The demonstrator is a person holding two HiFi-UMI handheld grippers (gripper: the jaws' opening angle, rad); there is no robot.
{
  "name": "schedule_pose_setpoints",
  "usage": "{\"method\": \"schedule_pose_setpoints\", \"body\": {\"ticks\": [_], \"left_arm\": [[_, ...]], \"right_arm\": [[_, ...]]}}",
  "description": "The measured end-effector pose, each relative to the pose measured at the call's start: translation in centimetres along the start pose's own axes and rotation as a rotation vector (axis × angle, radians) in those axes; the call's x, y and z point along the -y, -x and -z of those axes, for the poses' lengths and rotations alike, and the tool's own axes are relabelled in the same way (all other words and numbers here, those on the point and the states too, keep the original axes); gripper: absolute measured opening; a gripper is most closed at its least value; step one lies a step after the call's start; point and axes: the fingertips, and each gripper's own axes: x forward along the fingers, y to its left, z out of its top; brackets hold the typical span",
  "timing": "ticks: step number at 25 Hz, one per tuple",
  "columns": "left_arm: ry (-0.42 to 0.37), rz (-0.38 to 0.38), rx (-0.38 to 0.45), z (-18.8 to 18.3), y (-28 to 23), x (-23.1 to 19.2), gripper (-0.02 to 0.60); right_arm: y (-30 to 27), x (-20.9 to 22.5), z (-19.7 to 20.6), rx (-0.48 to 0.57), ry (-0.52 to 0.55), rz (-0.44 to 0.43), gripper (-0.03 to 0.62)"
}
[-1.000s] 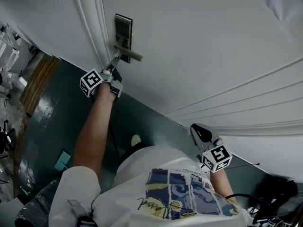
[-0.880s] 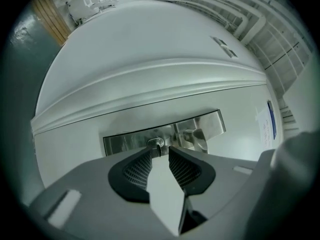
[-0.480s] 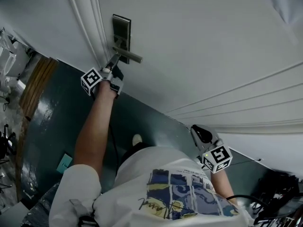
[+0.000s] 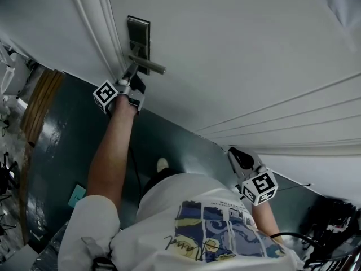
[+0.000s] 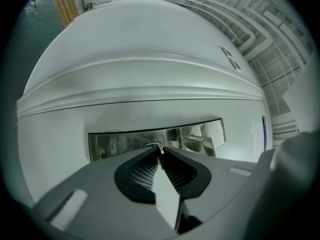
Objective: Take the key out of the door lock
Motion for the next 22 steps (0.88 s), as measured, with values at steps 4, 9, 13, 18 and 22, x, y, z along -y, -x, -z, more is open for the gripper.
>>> {"method": "schedule_pose_setpoints", "body": {"ticks": [4,9,13,18,22], "left_arm": [[0.002,-0.009,-0.004,0.1,-0.1,0.0,0.034],[-0.020,-0.027,-0.021,0.2,0.1,0.2,0.031],[-0.013,-0.052,-0.027,0.2,0.0,0.2,0.027],[0.000,-0.086,-0.030,0.2,0.1,0.3,0.025],[-0.003,-0.112,-0.029,0.3,0.3,0.4,0.023]], "right_arm": [[-0.5,-0.2,0.0,-0.004,-0.001,-0.011,0.025],[-0.8,-0.5,-0.2,-0.009,-0.001,-0.031,0.025],[-1.3,-0.9,0.0,-0.009,-0.004,-0.052,0.026],[-1.7,-1.5,0.0,-0.007,-0.005,-0.078,0.025],[-1.5,-1.9,0.3,-0.005,-0.003,-0.088,0.025]]}}
